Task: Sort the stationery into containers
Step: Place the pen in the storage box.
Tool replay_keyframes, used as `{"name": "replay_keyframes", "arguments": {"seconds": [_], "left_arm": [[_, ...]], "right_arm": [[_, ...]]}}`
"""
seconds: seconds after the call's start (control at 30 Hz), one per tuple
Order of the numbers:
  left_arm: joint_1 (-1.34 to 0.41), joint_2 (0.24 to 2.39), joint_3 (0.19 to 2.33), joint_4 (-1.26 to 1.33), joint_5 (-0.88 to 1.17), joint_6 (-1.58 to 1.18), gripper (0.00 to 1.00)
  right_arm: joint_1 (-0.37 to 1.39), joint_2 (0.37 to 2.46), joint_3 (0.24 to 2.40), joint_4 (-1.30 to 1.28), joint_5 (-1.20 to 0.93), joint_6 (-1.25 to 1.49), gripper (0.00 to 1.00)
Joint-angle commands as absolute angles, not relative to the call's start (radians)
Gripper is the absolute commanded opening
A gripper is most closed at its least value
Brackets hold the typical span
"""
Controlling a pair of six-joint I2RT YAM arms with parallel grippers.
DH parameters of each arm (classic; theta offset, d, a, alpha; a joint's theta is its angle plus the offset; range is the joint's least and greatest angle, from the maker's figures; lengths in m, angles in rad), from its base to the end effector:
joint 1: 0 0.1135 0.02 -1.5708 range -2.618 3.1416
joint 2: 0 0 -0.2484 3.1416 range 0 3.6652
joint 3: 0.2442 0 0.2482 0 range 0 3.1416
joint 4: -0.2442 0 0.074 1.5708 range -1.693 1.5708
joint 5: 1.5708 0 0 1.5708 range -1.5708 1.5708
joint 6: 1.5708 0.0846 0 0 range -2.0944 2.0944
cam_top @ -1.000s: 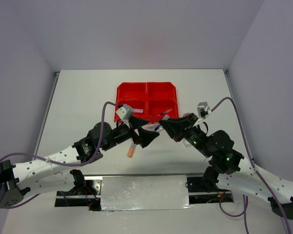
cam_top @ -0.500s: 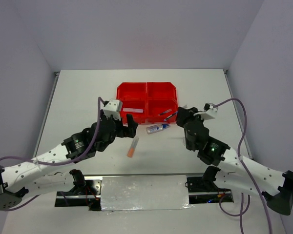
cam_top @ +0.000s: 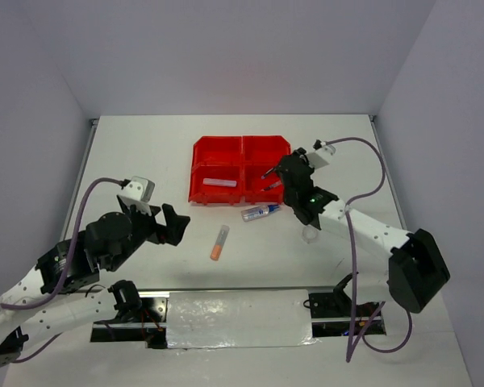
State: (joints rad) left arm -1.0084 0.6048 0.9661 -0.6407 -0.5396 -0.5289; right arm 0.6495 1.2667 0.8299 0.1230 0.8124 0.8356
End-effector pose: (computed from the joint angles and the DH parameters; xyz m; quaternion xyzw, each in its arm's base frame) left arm 0.1224 -0.1127 0.3556 0.0270 0.7859 -0.2502 0.5649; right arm 0.2880 0.1416 0.2622 0.3003 0.7183 0.1297 0.6140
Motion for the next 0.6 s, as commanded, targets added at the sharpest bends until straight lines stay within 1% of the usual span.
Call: {"name": "replay_keyframes", "arguments": {"seconds": [0.0,0.13,0.37,0.57], "left_arm": [[-1.005,0.574,0.904,-0.706,-0.552,-0.477,0.99],[-1.005,0.534,0.851,-0.683,-0.548,-0.485,0.99],[-1.005,0.511,0.828,-0.666,-0.543,-0.485,0.99],[-1.003,0.514,0.827,-0.667,-0.543,-0.485,0.99]], "right_arm": [[0.646,1.350,0.908,0.169,0.782,0.903,0.00],[0.646,1.459,0.923,0.184,0.787,0.963,0.01],[0.650,1.551,0.953,0.172,0.792,1.011,0.04],[0.649,1.609,0.925,0.167,0.743,1.084,0.10]]}}
